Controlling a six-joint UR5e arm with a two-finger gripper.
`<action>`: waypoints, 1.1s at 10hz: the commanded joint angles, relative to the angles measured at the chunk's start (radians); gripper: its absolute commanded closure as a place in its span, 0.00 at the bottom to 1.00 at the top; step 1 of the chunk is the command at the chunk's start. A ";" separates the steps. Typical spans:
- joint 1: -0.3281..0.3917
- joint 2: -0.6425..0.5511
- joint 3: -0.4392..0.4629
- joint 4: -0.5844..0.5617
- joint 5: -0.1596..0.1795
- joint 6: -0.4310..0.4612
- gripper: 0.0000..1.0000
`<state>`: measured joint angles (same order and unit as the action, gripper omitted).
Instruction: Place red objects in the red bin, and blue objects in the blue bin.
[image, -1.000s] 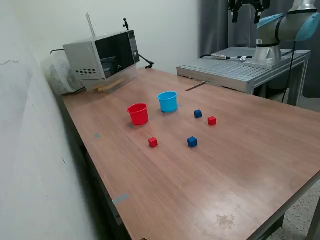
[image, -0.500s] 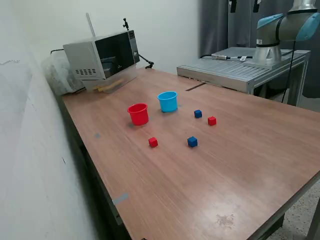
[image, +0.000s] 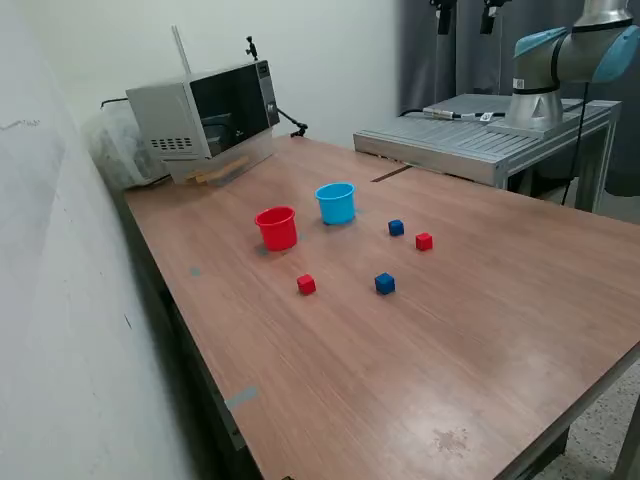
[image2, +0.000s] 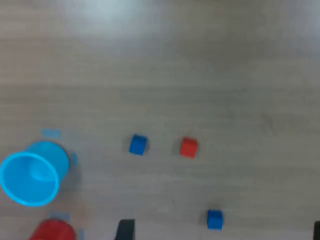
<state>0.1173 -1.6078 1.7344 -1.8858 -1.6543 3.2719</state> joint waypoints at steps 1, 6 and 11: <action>-0.008 0.162 -0.016 -0.168 0.017 0.061 0.00; -0.080 0.316 0.106 -0.375 0.083 0.103 0.00; -0.123 0.417 0.132 -0.485 0.073 0.103 0.00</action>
<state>0.0078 -1.2334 1.8488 -2.3107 -1.5822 3.3735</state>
